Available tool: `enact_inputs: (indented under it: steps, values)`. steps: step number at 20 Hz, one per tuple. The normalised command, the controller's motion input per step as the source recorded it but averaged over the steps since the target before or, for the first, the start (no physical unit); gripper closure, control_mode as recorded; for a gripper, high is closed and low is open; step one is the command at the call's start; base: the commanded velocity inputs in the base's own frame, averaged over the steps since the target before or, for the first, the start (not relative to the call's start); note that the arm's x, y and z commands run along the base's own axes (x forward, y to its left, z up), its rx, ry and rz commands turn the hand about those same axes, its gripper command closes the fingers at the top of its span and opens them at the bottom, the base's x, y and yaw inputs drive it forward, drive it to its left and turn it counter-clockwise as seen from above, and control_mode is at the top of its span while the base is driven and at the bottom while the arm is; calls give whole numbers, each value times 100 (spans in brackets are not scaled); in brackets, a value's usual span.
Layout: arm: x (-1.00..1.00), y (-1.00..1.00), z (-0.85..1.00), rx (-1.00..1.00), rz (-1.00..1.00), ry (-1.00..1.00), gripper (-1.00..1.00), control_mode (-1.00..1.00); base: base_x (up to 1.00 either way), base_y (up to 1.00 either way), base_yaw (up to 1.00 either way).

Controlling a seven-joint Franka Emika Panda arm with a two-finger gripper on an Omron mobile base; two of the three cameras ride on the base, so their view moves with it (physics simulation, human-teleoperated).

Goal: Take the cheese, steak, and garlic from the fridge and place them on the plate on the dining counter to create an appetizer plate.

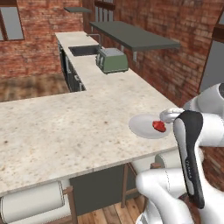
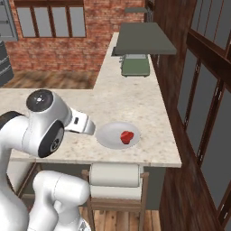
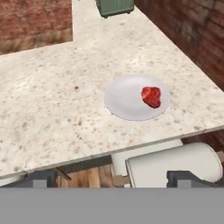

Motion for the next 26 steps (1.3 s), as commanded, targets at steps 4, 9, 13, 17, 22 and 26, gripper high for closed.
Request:
enact_inputs:
  steps: [4,9,13,17,22,26]
  values:
    - [-72,0,39,-18,0,-5,-100,-100,0,0,0]
    - [0,0,0,0,0,0,-100,100,-75,0,0]
    - [0,0,0,0,0,0,-100,100,-100,63,10]
    - [0,0,0,0,0,0,-100,100,-53,100,15]
    - [0,0,0,0,0,0,-100,100,-13,100,3]
    - [0,0,0,0,0,0,-100,100,-2,100,0]
